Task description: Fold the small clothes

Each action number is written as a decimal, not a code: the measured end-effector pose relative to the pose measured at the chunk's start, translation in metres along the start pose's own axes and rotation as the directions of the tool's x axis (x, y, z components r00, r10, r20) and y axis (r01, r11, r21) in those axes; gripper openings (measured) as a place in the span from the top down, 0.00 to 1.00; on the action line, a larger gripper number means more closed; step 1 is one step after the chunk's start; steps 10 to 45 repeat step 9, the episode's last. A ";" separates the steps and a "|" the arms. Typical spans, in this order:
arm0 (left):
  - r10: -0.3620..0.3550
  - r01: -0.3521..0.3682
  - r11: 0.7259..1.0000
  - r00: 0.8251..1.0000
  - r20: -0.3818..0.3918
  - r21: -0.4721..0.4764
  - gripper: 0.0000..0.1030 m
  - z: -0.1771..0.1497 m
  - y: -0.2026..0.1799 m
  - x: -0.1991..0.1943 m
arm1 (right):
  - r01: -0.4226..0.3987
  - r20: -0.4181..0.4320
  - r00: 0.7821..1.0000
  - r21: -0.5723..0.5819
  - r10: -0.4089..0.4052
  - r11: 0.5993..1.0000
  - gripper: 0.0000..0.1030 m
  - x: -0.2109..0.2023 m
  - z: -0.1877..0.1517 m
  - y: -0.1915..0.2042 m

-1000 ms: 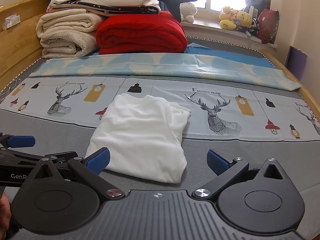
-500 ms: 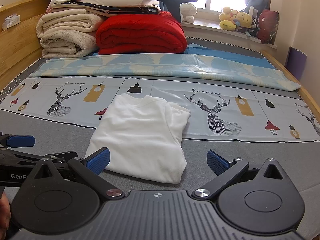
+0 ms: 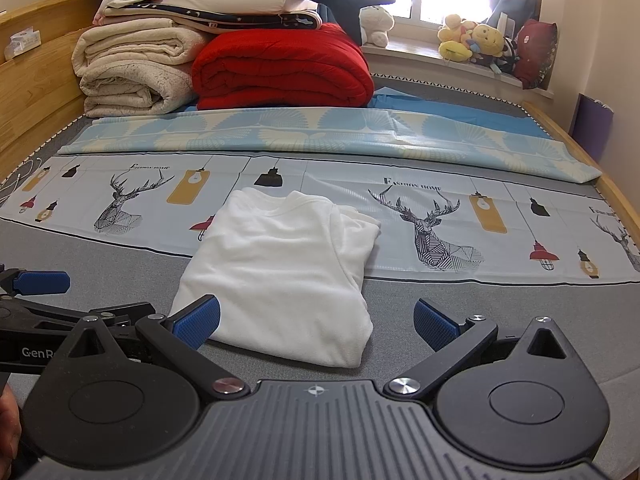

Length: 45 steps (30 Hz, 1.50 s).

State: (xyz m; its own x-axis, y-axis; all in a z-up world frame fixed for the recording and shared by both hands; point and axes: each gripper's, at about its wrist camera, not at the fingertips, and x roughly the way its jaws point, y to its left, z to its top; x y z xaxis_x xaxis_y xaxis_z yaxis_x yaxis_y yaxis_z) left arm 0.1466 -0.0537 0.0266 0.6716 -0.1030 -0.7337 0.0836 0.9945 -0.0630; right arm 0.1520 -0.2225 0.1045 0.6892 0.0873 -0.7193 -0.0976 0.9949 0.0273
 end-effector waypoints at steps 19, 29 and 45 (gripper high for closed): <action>0.002 -0.002 1.000 1.000 0.003 0.000 0.00 0.000 0.001 0.000 | 0.000 0.000 1.000 -0.001 0.000 1.000 0.01 0.000 0.000 0.000; 0.002 -0.002 1.000 1.000 0.003 0.000 0.00 0.000 0.001 0.000 | 0.000 0.000 1.000 -0.001 0.000 1.000 0.01 0.000 0.000 0.000; 0.002 -0.002 1.000 1.000 0.003 0.000 0.00 0.000 0.001 0.000 | 0.000 0.000 1.000 -0.001 0.000 1.000 0.01 0.000 0.000 0.000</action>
